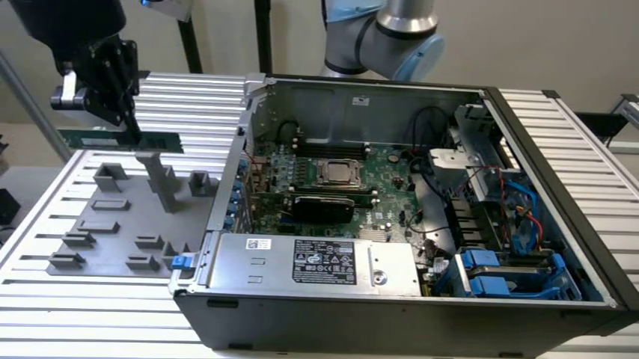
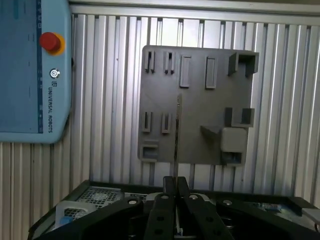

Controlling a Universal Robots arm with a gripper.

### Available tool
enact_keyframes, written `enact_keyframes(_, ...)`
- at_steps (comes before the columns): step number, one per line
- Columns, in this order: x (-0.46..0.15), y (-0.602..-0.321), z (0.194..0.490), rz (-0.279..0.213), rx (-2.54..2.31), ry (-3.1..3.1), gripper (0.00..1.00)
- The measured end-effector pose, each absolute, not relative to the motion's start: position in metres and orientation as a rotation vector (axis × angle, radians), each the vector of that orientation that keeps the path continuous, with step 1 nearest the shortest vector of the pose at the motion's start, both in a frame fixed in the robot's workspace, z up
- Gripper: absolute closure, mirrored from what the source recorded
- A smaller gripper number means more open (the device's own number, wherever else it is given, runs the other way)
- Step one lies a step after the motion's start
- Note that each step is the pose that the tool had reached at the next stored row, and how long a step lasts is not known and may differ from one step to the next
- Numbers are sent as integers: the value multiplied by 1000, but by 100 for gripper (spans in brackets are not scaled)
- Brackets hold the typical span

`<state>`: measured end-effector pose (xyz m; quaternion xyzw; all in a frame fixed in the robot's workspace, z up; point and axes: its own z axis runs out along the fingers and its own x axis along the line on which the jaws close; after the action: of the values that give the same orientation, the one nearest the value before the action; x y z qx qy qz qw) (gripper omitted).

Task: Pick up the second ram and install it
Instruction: 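Pick up the second ram and move it above second insertion slot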

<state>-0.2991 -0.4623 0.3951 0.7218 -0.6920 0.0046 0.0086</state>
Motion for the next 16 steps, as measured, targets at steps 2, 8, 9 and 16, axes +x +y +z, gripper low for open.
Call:
enact_keyframes(2, -293, -461, 395, 13, 2256, -2163, 86)
enact_keyframes(8, -275, -456, 397, 11, 2257, -2164, 86)
enact_keyframes(9, -272, -455, 397, 10, 2257, -2164, 86)
enact_keyframes(16, -250, -449, 398, 8, 2259, -2165, 86)
